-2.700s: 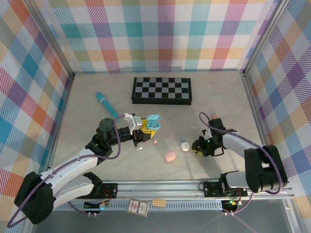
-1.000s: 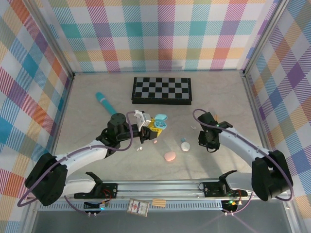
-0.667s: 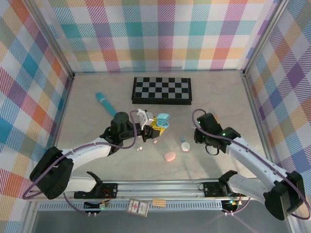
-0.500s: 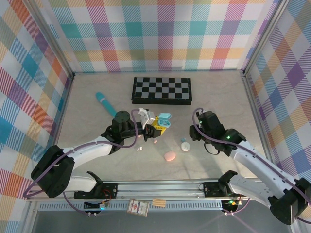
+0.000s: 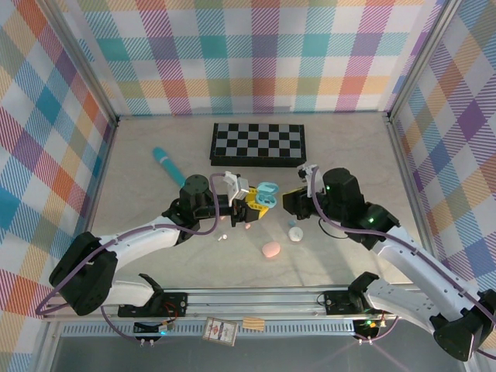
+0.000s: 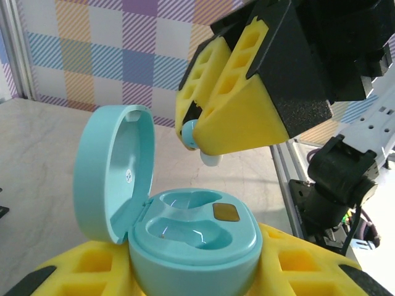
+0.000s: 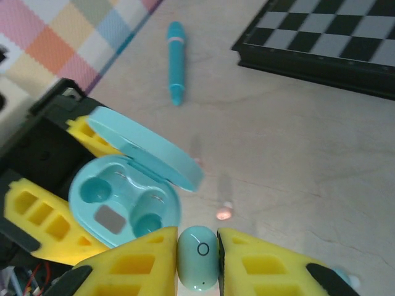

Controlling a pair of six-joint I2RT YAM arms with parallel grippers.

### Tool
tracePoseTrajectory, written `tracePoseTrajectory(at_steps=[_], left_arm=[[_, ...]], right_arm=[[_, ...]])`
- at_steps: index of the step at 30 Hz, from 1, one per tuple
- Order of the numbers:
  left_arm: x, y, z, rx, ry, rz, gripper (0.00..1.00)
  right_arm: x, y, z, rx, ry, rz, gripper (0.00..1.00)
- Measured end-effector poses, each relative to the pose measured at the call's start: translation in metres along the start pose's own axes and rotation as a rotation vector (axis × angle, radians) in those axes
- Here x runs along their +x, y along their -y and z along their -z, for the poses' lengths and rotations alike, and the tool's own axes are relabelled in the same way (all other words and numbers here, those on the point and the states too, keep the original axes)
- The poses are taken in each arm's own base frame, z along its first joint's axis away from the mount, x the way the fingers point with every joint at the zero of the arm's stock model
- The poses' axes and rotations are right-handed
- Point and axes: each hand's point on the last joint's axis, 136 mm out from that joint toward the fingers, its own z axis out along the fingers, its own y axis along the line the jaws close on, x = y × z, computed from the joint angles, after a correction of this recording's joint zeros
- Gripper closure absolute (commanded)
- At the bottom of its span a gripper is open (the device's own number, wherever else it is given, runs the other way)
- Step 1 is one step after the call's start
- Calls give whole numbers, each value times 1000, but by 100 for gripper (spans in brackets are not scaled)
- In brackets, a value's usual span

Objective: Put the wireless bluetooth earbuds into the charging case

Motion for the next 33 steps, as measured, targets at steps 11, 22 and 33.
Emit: tracePoseTrajectory(at_steps=[11,22,33], left_arm=[[0,6,-2,24,-1,9,72],[0,10,-2,44,-2,31,72],[-1,10,-2,46,2,33,72]], right_arm=[[-1,-21,-3,-119,-12,49,77],[1,-23,-5,-133,-22,68,77],[-2,-24,-7,-136,-14,71,75]])
